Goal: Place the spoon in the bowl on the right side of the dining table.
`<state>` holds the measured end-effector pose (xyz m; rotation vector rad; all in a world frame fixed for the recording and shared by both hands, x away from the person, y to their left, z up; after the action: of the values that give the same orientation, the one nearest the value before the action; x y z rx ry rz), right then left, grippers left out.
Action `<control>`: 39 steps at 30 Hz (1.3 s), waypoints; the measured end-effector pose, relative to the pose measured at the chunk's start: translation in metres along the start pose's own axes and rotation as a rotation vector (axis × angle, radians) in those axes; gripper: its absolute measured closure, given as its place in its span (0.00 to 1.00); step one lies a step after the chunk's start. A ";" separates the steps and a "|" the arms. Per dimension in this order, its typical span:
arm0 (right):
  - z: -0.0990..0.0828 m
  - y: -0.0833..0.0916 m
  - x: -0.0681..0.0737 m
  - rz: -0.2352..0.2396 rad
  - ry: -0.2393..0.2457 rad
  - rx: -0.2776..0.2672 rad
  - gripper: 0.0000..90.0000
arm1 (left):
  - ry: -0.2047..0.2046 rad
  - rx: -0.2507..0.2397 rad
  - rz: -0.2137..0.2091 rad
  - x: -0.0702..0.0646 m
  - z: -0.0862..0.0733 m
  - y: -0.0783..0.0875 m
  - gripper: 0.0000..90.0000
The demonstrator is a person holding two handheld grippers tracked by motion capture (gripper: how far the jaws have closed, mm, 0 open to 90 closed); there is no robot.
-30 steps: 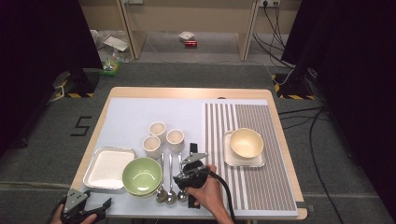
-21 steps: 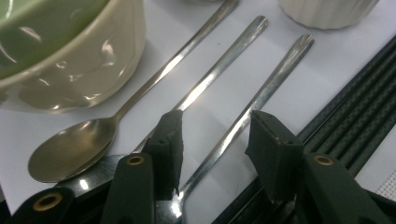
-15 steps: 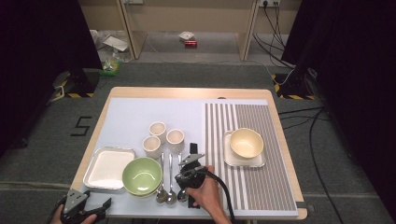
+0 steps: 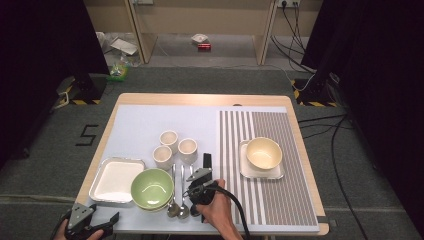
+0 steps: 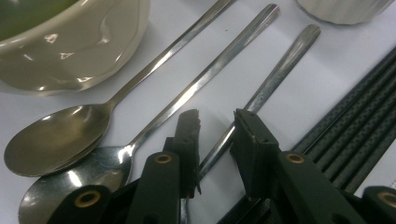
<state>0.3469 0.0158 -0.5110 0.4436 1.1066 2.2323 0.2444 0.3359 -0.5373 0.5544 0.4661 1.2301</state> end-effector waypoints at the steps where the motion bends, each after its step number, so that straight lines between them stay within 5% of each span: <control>1: 0.001 -0.001 0.000 0.001 -0.013 -0.011 0.84 | 0.000 -0.001 0.002 0.000 0.000 0.000 0.14; 12: 0.005 -0.006 -0.002 -0.014 -0.039 -0.037 0.92 | -0.001 0.002 0.000 0.000 0.000 0.000 0.14; 24: 0.010 -0.009 -0.012 0.041 -0.149 -0.053 0.87 | -0.003 0.002 0.002 0.000 0.000 0.000 0.14; 39: 0.002 -0.003 0.002 -0.048 -0.037 -0.013 0.89 | -0.002 -0.001 0.003 0.000 -0.001 0.000 0.14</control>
<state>0.3479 0.0202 -0.5121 0.4469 1.0714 2.1801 0.2439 0.3359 -0.5376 0.5555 0.4625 1.2320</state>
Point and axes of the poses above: each handheld gripper's, and its own axes: y roughly backward along the jaws, z roughly out of its top, x roughly to its left, the point moved 4 cm from there along -y, roughly forward along the jaws
